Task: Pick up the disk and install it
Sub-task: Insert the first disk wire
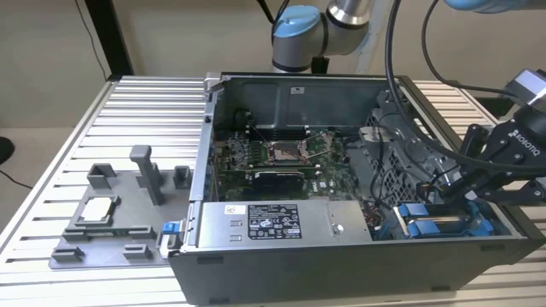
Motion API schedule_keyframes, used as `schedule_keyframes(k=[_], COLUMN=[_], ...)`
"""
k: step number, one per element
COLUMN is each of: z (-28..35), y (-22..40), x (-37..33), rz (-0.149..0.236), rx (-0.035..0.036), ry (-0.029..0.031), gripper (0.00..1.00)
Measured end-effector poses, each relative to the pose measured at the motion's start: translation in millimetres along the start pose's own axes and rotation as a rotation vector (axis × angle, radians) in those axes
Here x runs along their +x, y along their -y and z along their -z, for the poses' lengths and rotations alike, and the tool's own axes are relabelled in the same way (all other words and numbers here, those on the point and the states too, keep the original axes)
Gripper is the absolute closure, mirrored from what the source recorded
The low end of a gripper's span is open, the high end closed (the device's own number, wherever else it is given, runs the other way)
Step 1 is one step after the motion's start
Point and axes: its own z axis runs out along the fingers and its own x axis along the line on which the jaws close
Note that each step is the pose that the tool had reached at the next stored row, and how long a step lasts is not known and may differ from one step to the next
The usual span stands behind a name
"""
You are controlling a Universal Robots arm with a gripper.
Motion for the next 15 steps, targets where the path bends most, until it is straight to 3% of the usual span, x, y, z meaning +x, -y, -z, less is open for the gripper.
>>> schedule_keyframes(k=[15], z=[0.0], y=[2.3], x=[-0.1], rz=[0.004], rx=[-0.0008], ry=[-0.0018], gripper=[1.0])
